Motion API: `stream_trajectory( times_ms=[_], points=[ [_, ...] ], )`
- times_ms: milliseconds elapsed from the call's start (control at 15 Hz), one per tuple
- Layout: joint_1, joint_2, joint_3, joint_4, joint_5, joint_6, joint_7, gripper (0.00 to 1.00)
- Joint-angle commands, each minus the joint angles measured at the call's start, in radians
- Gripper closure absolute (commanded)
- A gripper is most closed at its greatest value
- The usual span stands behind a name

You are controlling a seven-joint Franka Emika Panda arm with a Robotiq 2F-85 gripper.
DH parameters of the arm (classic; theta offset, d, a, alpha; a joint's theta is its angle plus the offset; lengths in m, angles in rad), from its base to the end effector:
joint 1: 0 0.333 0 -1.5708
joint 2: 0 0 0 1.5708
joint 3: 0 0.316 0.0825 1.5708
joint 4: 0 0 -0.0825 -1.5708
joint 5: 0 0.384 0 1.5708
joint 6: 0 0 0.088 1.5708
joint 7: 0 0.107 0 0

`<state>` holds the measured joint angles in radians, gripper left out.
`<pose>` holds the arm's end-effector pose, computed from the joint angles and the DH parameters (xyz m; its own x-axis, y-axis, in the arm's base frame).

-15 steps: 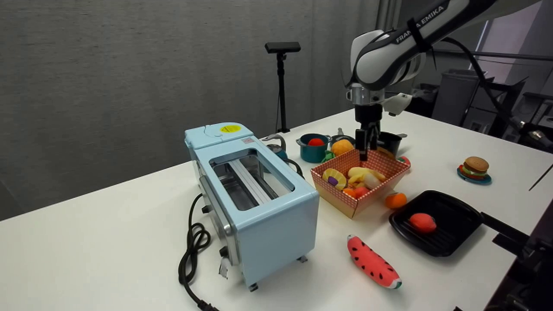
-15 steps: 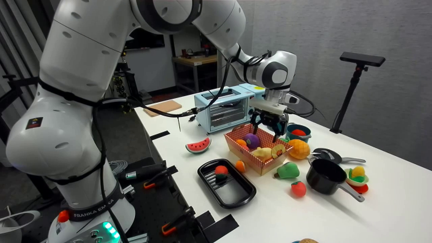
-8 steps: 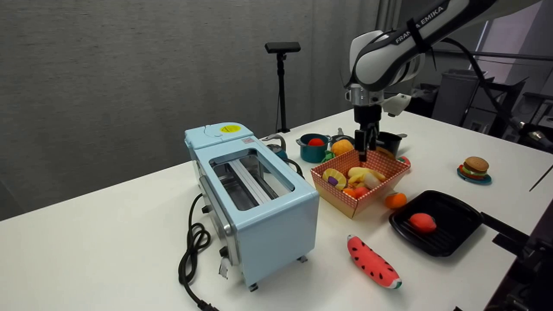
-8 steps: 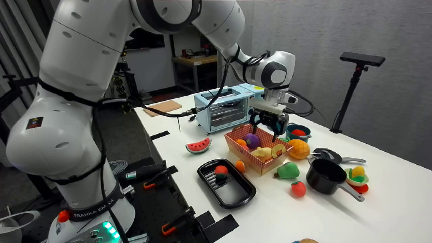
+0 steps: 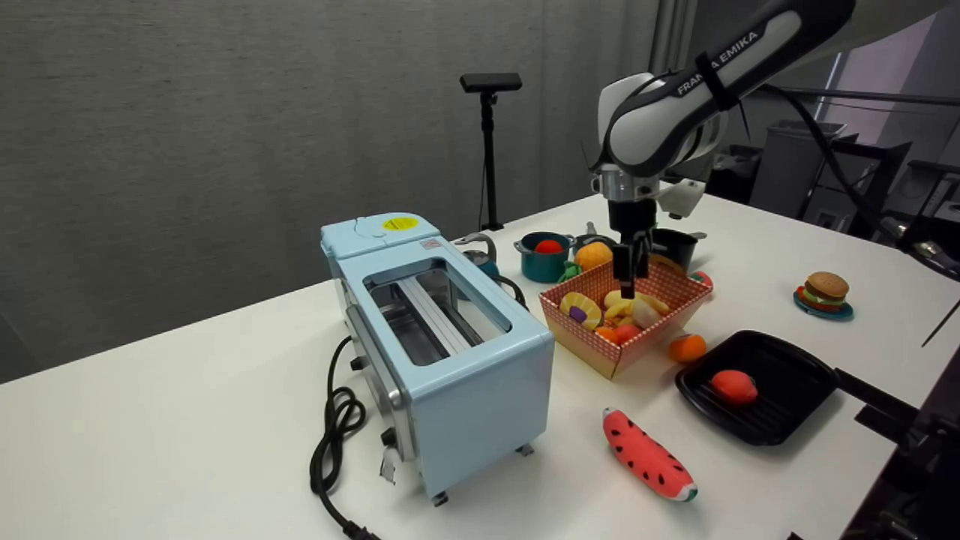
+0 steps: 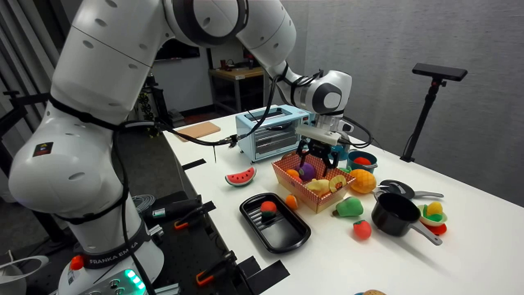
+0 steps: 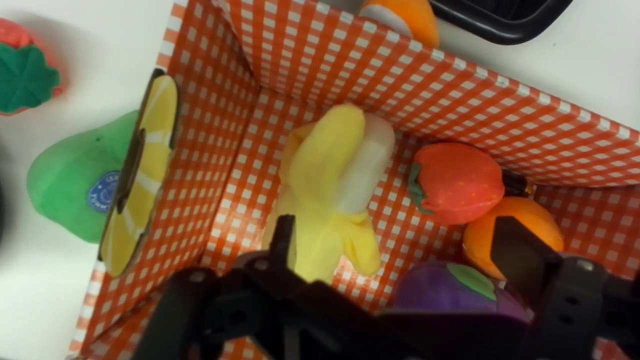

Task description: Pick up the banana from the orange box and put it on the table

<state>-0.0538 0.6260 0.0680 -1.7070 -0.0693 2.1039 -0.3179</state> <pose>0.6483 0.0024 0.2118 0.9091 0.3554 -0.2173 0.3508 -0.9345 -0.0606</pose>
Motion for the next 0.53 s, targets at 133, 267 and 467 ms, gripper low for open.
stream_trajectory(
  times_ms=[133, 267, 467],
  points=[
    [-0.013, 0.028, 0.009, 0.024, 0.019, -0.013, -0.051, 0.00],
    [-0.020, 0.027, 0.011, 0.023, 0.025, -0.012, -0.062, 0.00],
    [-0.030, 0.036, 0.013, 0.032, 0.032, -0.015, -0.080, 0.00]
  ],
)
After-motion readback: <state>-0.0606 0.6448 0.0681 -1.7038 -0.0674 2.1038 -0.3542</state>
